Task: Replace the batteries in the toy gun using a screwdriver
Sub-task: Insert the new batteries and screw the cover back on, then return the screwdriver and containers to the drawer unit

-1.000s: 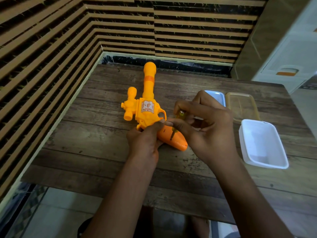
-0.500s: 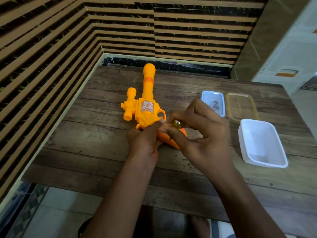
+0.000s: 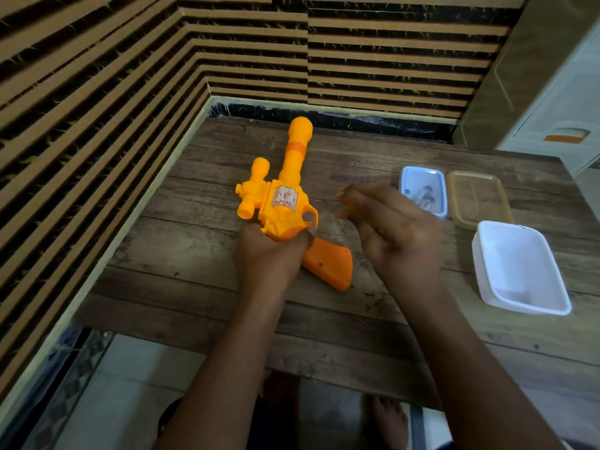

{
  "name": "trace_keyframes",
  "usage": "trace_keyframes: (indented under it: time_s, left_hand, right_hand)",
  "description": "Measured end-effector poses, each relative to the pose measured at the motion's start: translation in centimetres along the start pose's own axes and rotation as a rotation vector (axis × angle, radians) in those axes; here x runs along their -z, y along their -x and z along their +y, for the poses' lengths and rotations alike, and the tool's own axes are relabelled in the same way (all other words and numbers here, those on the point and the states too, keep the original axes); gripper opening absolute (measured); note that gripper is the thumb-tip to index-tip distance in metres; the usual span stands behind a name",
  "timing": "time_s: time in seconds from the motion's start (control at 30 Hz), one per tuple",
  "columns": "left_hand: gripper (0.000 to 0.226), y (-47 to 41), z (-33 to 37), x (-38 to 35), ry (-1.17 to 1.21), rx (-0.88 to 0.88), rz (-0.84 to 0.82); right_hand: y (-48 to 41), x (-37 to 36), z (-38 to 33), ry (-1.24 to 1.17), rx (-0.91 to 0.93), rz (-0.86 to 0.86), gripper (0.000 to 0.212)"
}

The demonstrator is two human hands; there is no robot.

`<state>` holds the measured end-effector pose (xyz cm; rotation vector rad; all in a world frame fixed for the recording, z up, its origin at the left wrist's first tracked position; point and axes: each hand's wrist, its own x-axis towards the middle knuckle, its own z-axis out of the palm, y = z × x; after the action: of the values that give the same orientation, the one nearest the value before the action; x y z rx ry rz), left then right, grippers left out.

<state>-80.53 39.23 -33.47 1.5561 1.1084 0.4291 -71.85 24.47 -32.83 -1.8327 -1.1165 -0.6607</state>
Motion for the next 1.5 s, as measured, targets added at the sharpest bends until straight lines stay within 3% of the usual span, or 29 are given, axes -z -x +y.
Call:
trace_keyframes:
  time_s: [0.13,0.43,0.67,0.77,0.9,1.2,1.33,1.5]
  left_hand:
    - [0.052,0.1,0.2,1.5,-0.250,-0.102,0.032]
    - [0.075,-0.4,-0.5,2.2,-0.364,-0.214,0.070]
    - [0.062,0.1,-0.5,2.1,-0.426,-0.304,0.159]
    - [0.048,0.8,0.0,2.1,-0.413,-0.383,0.223]
    - [0.031,1.2,0.9,1.4,-0.368,-0.545,0.264]
    - [0.013,3.8,1.9,-5.1,-0.211,-0.885,0.074]
    - [0.012,5.7,1.7,-8.6,-0.202,-0.929,-0.086]
    - [0.009,7.9,1.5,-11.0,-0.171,-0.824,-0.286]
  right_hand:
    - [0.9,-1.9,2.3,0.075,0.043,-0.130,0.021]
    - [1.0,-3.0,3.8,0.103,0.040,-0.418,0.034]
    - [0.3,-3.0,2.7,0.065,0.019,-0.521,0.047]
    - [0.4,-2.7,2.5,0.026,-0.053,-0.492,0.047]
    - [0.2,-1.4,2.2,-0.004,-0.197,-0.306,0.044]
    - [0.9,4.9,1.7,0.144,-0.396,0.116,0.024]
    - [1.4,8.2,3.1,0.287,-0.500,0.128,0.022]
    - [2.8,11.2,4.7,0.463,-0.849,0.055,0.038]
